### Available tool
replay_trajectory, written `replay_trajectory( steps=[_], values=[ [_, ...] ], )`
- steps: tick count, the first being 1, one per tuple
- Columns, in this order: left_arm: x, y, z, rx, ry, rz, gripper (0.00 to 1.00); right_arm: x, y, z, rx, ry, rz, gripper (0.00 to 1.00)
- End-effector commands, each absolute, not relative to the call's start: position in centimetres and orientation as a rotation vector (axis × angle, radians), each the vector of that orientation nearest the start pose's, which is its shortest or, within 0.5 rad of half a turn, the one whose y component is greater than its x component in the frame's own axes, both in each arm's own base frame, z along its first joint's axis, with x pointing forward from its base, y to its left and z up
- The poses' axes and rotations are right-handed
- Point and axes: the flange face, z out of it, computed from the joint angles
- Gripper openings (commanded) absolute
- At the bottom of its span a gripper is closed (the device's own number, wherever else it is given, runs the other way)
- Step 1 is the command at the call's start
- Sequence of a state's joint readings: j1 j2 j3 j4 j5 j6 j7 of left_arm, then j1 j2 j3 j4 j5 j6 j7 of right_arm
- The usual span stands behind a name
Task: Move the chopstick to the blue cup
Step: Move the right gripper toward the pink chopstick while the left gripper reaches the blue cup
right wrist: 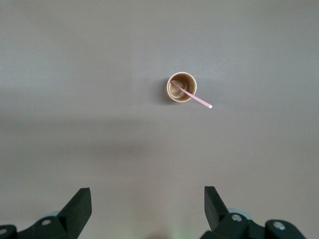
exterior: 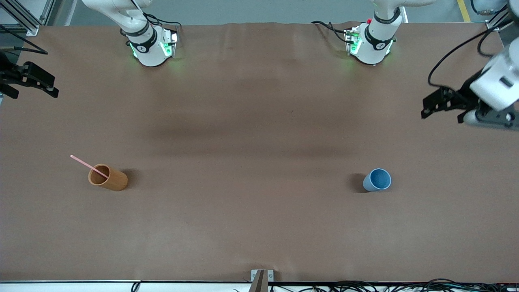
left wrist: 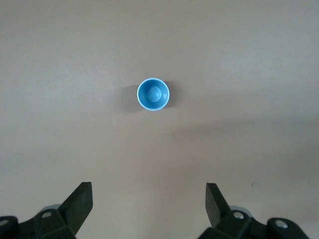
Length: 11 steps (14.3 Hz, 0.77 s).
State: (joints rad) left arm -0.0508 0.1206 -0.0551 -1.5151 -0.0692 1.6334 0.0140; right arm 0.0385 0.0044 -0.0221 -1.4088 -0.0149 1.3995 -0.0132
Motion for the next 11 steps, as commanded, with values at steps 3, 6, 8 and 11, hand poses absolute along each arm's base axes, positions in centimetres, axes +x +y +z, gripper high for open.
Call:
replay_trajectory(
  steps=[3, 6, 8, 11],
  values=[
    [64.8, -4.2, 43.9, -3.234, 0.155, 0.076, 1.00, 54.7, -1.6, 65.7, -3.147, 0.003, 0.051, 1.00],
    [66.9, -3.7, 34.6, -3.229, 0.090, 0.050, 1.00, 55.9, -3.6, 59.3, -3.129, 0.029, 0.071, 1.00],
    [67.2, -3.6, 31.4, -3.229, 0.073, 0.062, 1.00, 56.1, -6.8, 55.2, -3.074, 0.013, 0.043, 1.00],
    [67.5, -4.3, 27.0, -3.226, -0.068, 0.049, 1.00, 55.6, -10.1, 48.0, -3.048, -0.024, -0.041, 0.97]
  ],
)
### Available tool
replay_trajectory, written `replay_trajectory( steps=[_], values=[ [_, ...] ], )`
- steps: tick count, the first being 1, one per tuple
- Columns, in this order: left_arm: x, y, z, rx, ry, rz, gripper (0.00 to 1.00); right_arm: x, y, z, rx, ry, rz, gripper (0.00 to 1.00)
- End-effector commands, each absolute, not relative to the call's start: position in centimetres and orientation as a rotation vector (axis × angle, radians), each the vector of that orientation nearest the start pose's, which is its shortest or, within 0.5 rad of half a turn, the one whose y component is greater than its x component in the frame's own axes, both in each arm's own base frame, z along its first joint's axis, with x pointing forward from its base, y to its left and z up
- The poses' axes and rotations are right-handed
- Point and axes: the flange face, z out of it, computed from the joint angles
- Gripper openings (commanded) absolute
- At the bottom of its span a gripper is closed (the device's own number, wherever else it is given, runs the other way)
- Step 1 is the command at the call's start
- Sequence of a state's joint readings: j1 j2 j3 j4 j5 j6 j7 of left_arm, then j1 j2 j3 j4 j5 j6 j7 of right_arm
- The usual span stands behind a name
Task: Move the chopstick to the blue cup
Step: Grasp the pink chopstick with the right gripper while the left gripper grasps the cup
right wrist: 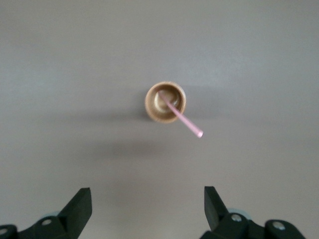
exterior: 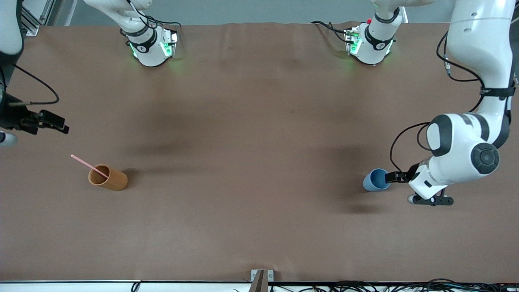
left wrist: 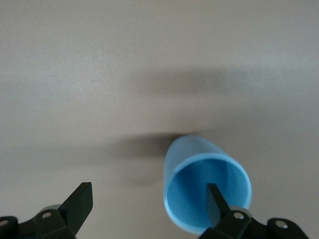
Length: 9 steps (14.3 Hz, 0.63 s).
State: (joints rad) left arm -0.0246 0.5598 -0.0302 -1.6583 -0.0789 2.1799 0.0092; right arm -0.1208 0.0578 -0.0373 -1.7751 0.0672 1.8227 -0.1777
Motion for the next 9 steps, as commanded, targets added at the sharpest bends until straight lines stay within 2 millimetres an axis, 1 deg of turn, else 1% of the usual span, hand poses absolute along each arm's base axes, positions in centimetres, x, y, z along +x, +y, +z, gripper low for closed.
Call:
replay_trajectory(
  steps=[1, 3, 4, 5, 6, 7, 9],
  values=[
    [67.1, -4.3, 26.7, -3.224, -0.081, 0.062, 1.00, 55.3, -11.1, 46.2, -3.023, -0.025, -0.067, 0.96],
    [65.9, -4.3, 25.7, -3.219, -0.073, 0.106, 0.97, 54.5, -12.5, 42.1, -2.962, -0.024, -0.099, 0.90],
    [65.7, -4.2, 25.3, -3.218, -0.069, 0.120, 0.91, 54.1, -13.2, 39.9, -2.947, -0.039, -0.110, 0.83],
    [65.6, -4.3, 25.3, -3.218, -0.064, 0.123, 0.81, 53.9, -13.5, 38.5, -2.935, -0.049, -0.118, 0.77],
    [65.6, -4.4, 25.1, -3.218, -0.064, 0.128, 0.73, 53.9, -14.2, 37.6, -2.924, -0.056, -0.116, 0.71],
    [65.6, -4.4, 25.0, -3.218, -0.064, 0.126, 0.60, 53.8, -15.1, 36.6, -2.903, -0.054, -0.114, 0.66],
    [65.7, -4.3, 25.1, -3.217, -0.063, 0.123, 0.23, 53.9, -15.6, 35.8, -2.878, -0.034, -0.126, 0.57]
  ],
)
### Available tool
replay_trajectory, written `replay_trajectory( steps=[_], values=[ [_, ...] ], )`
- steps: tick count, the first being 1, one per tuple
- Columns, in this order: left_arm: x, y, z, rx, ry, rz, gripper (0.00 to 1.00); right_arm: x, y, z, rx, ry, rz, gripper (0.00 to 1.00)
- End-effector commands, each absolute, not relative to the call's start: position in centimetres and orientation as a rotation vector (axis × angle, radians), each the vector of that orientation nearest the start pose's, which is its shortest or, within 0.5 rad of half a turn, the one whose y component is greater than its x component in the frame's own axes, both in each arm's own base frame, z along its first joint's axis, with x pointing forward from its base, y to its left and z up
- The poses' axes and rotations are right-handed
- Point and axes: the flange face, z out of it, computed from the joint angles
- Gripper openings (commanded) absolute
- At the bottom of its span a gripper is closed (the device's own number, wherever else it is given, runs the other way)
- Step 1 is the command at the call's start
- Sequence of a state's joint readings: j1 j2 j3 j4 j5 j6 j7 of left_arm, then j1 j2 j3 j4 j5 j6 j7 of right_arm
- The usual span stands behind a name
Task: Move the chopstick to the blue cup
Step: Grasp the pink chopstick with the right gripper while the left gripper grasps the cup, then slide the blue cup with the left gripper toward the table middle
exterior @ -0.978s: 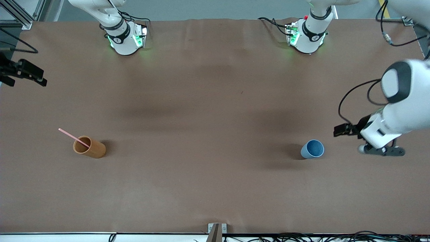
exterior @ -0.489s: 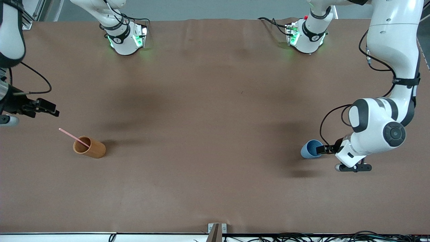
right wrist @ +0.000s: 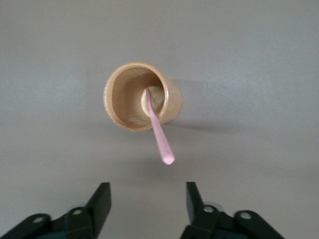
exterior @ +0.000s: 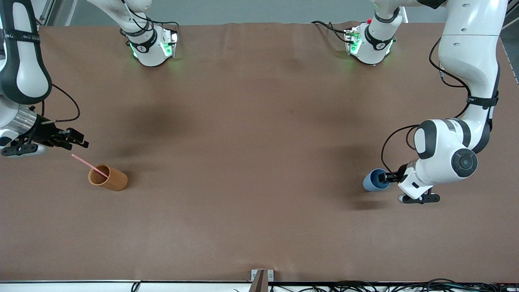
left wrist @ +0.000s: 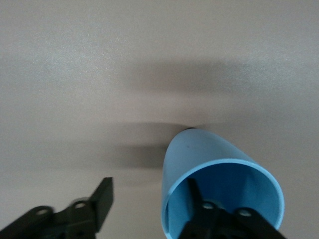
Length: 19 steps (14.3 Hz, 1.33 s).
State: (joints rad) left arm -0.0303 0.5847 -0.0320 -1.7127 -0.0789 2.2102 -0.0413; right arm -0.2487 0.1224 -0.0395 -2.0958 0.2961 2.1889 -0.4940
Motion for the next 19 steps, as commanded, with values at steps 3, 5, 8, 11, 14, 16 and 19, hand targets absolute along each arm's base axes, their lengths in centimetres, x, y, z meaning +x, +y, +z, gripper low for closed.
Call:
replay_trajectory(
  steps=[3, 5, 8, 11, 14, 16, 19],
  values=[
    [66.2, -4.7, 25.9, -3.193, -0.044, 0.092, 0.00, 53.9, -16.0, 34.9, -2.843, 0.018, -0.127, 0.44],
    [66.5, -5.9, 26.7, -3.193, -0.037, 0.068, 0.00, 54.0, -16.1, 35.2, -2.813, 0.055, -0.153, 0.34],
    [66.8, -10.1, 30.4, -3.205, -0.094, 0.031, 0.00, 54.2, -16.4, 35.0, -2.784, 0.096, -0.166, 0.30],
    [65.0, -18.9, 32.1, -3.197, -0.313, 0.014, 0.00, 55.2, -17.1, 35.2, -2.783, 0.104, -0.187, 0.30],
    [63.0, -27.9, 32.7, -3.175, -0.489, -0.020, 0.00, 55.4, -17.7, 35.2, -2.785, 0.115, -0.197, 0.28],
    [61.0, -33.6, 32.9, -3.186, -0.532, -0.019, 0.00, 56.2, -17.9, 36.0, -2.790, 0.109, -0.226, 0.25],
    [57.2, -40.4, 31.5, -3.174, -0.535, 0.005, 0.00, 56.9, -18.2, 36.0, -2.789, 0.112, -0.233, 0.22]
  ],
)
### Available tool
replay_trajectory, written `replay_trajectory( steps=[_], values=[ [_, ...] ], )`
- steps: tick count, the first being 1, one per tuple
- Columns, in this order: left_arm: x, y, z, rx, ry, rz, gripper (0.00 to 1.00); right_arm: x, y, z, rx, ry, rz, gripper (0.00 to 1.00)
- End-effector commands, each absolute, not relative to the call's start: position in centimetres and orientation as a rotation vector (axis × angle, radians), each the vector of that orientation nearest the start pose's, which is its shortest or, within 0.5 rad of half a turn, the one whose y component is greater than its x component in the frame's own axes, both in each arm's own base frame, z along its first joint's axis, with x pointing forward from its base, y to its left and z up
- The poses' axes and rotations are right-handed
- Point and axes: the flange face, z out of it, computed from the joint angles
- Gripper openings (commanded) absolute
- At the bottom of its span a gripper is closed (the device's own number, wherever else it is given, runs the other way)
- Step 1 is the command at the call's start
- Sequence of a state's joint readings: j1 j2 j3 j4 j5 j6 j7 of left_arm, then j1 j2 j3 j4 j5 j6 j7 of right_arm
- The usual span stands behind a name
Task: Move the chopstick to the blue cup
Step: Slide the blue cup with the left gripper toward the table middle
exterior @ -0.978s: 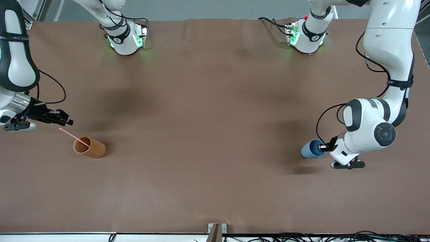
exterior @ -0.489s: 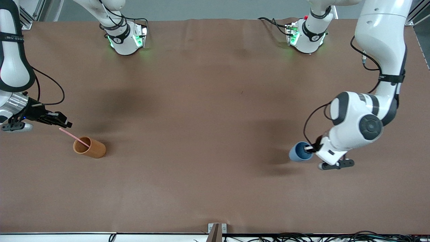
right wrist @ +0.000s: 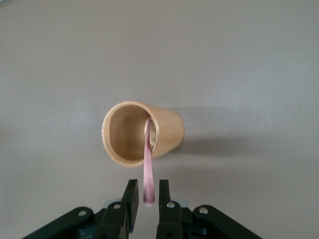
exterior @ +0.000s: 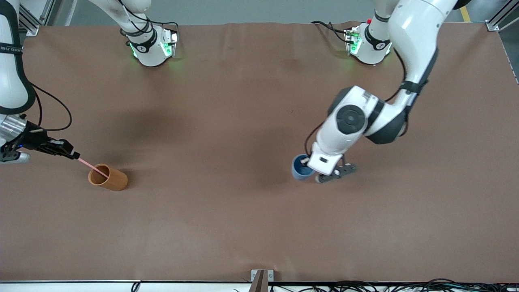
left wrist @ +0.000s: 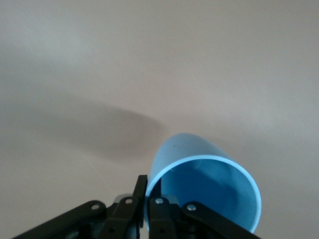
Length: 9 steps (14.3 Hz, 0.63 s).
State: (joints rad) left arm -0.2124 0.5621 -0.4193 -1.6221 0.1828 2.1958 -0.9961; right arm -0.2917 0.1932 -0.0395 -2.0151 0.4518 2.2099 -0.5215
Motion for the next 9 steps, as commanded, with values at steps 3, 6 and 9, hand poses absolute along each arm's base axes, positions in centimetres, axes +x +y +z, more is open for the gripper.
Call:
replay_trajectory(
  steps=[3, 6, 9],
  values=[
    [56.2, -43.7, 29.0, -3.137, -0.590, -0.013, 0.01, 56.6, -18.0, 35.6, -2.781, 0.110, -0.208, 0.22],
    [55.5, -44.7, 27.7, -3.123, -0.622, 0.000, 0.01, 56.2, -18.2, 35.1, -2.778, 0.121, -0.193, 0.23],
    [54.8, -45.8, 26.3, -3.121, -0.661, 0.017, 0.01, 56.2, -18.1, 35.2, -2.777, 0.124, -0.192, 0.20]
  ],
)
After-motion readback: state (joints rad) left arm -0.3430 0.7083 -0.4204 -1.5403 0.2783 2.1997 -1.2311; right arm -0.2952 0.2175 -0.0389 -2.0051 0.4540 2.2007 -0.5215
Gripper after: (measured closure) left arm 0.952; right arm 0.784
